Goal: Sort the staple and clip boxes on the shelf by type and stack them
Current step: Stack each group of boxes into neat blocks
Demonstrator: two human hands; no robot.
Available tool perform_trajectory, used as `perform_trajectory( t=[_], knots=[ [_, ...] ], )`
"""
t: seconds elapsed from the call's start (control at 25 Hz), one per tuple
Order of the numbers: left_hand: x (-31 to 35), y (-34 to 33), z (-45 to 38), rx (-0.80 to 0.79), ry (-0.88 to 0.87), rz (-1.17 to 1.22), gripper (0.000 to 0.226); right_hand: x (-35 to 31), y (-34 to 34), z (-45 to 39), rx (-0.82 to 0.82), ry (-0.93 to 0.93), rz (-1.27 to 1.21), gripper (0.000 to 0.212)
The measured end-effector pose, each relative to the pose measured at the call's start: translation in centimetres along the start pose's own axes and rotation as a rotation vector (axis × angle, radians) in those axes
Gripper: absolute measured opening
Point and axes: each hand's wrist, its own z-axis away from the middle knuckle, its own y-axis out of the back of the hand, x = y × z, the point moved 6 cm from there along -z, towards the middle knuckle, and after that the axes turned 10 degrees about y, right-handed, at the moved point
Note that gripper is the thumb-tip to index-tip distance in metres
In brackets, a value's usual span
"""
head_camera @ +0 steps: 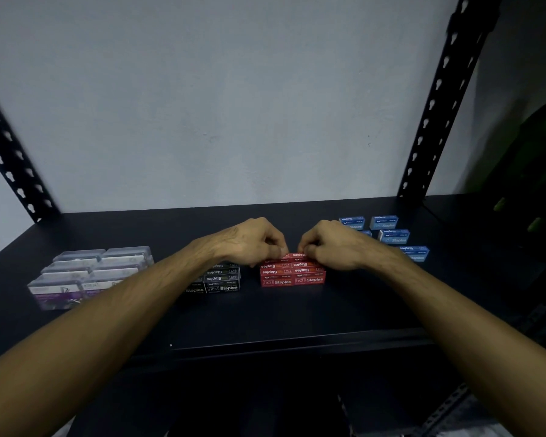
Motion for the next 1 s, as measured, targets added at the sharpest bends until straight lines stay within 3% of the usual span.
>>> perform_trajectory(
  t=[0.72, 1.0],
  knots=[
    [-0.1, -0.1, 1.0, -0.026, -0.014, 0.041, 0.020, -0.6, -0.2, 0.9, -0.010, 0.006, -0.045, 0.022],
    [-0.2, -0.6, 1.9, -0.049, -0.022, -0.133, 0.047, -0.6, -0.8, 1.8, -0.084, 0.024, 0.028, 0.050]
  ],
)
